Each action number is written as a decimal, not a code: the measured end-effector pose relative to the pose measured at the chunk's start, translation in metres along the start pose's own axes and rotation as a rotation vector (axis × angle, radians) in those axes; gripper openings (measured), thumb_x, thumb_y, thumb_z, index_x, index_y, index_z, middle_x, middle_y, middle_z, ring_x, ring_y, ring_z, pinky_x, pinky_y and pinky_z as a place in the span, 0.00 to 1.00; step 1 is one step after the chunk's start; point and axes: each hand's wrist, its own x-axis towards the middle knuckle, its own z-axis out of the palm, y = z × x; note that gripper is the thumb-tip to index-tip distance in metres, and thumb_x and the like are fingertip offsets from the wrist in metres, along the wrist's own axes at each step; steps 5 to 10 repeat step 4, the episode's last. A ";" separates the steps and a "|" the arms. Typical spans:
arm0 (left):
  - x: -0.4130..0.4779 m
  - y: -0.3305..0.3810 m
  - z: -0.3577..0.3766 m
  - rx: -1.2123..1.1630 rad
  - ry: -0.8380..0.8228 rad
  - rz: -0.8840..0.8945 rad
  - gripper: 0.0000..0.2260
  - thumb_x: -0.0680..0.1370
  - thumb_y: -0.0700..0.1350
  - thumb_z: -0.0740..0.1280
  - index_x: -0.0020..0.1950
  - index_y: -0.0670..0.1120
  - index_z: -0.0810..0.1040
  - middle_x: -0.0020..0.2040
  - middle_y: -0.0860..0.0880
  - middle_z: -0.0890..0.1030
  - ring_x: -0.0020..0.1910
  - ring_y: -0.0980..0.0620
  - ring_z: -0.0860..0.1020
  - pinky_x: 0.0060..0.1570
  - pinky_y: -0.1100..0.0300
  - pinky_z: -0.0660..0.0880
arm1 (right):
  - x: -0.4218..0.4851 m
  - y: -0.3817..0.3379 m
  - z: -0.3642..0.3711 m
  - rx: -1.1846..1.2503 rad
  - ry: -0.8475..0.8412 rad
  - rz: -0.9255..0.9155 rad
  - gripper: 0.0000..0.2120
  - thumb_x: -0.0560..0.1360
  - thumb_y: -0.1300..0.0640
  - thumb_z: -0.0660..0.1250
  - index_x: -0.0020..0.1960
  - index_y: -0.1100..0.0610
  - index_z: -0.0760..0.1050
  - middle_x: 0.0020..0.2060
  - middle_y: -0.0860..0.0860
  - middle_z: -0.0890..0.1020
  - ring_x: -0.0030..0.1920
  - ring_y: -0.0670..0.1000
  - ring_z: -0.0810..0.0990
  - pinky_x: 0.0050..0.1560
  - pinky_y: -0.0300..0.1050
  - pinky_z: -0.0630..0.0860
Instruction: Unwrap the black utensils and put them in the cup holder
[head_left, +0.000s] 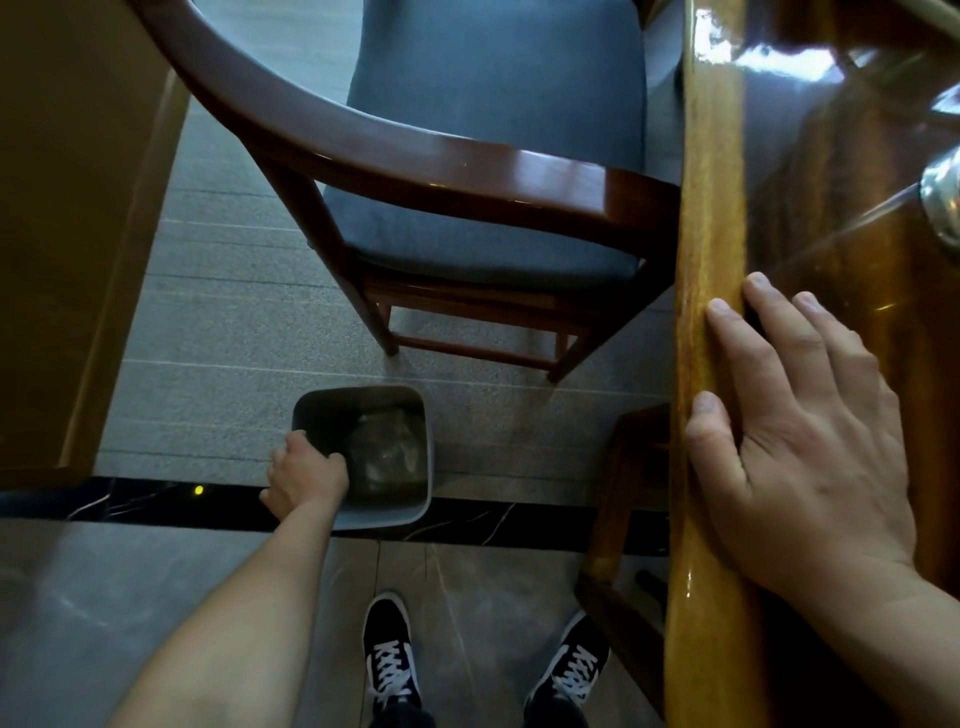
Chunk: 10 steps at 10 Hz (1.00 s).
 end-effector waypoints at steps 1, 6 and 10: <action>-0.003 0.001 -0.002 0.014 -0.005 0.026 0.26 0.78 0.46 0.68 0.74 0.41 0.67 0.68 0.35 0.73 0.67 0.34 0.72 0.64 0.38 0.68 | 0.000 -0.001 -0.001 -0.003 -0.008 0.005 0.30 0.76 0.45 0.55 0.77 0.52 0.65 0.79 0.53 0.63 0.78 0.59 0.59 0.76 0.63 0.57; -0.014 0.007 -0.024 0.053 -0.010 0.009 0.25 0.78 0.47 0.68 0.73 0.41 0.68 0.67 0.35 0.73 0.65 0.34 0.73 0.63 0.38 0.71 | 0.001 -0.001 -0.004 -0.019 -0.006 0.013 0.30 0.76 0.45 0.55 0.77 0.52 0.65 0.79 0.53 0.63 0.78 0.59 0.59 0.77 0.62 0.55; -0.014 0.007 -0.024 0.053 -0.010 0.009 0.25 0.78 0.47 0.68 0.73 0.41 0.68 0.67 0.35 0.73 0.65 0.34 0.73 0.63 0.38 0.71 | 0.001 -0.001 -0.004 -0.019 -0.006 0.013 0.30 0.76 0.45 0.55 0.77 0.52 0.65 0.79 0.53 0.63 0.78 0.59 0.59 0.77 0.62 0.55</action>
